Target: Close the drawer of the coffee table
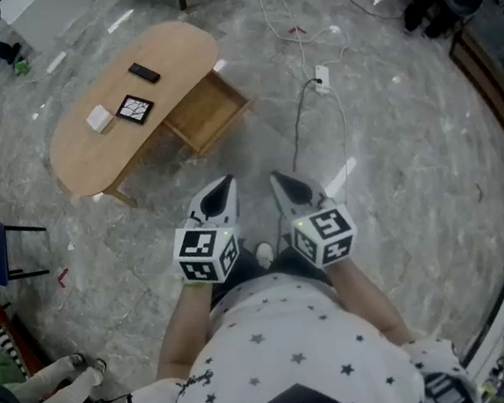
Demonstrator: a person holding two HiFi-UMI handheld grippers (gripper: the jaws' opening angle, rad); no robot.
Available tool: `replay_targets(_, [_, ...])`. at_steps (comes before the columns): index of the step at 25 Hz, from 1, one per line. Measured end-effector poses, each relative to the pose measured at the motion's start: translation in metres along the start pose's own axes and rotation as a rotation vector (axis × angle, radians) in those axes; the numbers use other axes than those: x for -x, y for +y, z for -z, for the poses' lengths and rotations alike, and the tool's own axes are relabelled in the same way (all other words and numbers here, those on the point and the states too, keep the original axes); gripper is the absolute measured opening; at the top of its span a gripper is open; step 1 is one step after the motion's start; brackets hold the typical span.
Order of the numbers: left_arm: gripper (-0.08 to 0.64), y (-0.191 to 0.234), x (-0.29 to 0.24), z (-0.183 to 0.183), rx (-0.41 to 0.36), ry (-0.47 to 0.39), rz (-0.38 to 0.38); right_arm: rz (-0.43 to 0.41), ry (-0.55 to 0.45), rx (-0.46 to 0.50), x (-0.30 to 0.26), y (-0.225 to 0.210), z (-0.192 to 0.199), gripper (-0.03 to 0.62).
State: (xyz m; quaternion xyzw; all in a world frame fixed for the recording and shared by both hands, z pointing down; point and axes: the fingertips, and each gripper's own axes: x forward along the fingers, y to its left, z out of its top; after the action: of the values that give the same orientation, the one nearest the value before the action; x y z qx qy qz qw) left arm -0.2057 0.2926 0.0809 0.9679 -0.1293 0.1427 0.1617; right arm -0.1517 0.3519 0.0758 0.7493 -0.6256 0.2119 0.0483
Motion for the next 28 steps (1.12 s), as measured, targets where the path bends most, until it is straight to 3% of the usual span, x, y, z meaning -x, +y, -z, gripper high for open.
replay_targets(7, [0.008,-0.024,0.018,0.013,-0.008,0.013,0.002,0.016,-0.021,-0.013,0.032,0.001,0.01,0.006])
replay_targets(28, [0.008,-0.035,0.009,0.01,-0.01,0.003,-0.042,-0.059,-0.006,-0.019,0.04,-0.009,0.011,0.008])
